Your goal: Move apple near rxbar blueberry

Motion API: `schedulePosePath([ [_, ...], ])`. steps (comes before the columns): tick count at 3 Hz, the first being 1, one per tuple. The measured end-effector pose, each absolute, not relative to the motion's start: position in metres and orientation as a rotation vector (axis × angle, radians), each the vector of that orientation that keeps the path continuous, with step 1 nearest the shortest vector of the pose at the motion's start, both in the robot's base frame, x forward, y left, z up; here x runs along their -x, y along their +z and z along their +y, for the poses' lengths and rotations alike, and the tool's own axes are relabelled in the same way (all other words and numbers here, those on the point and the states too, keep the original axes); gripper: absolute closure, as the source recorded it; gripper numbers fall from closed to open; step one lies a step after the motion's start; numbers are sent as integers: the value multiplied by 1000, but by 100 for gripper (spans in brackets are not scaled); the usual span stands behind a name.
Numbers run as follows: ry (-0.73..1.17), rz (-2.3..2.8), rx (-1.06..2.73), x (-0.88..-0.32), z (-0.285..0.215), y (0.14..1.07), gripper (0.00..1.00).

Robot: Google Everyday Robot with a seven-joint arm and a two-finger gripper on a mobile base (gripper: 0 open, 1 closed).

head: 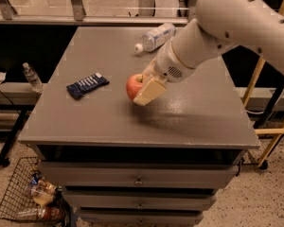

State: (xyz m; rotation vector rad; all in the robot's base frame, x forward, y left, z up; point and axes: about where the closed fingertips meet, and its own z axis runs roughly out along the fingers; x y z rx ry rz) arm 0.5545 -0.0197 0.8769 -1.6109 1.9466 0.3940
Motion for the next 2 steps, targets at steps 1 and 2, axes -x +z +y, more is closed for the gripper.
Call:
schedulePosePath([
  [1, 398, 1845, 1695, -568, 34, 868, 100],
  [2, 393, 1773, 1732, -585, 71, 860, 100],
])
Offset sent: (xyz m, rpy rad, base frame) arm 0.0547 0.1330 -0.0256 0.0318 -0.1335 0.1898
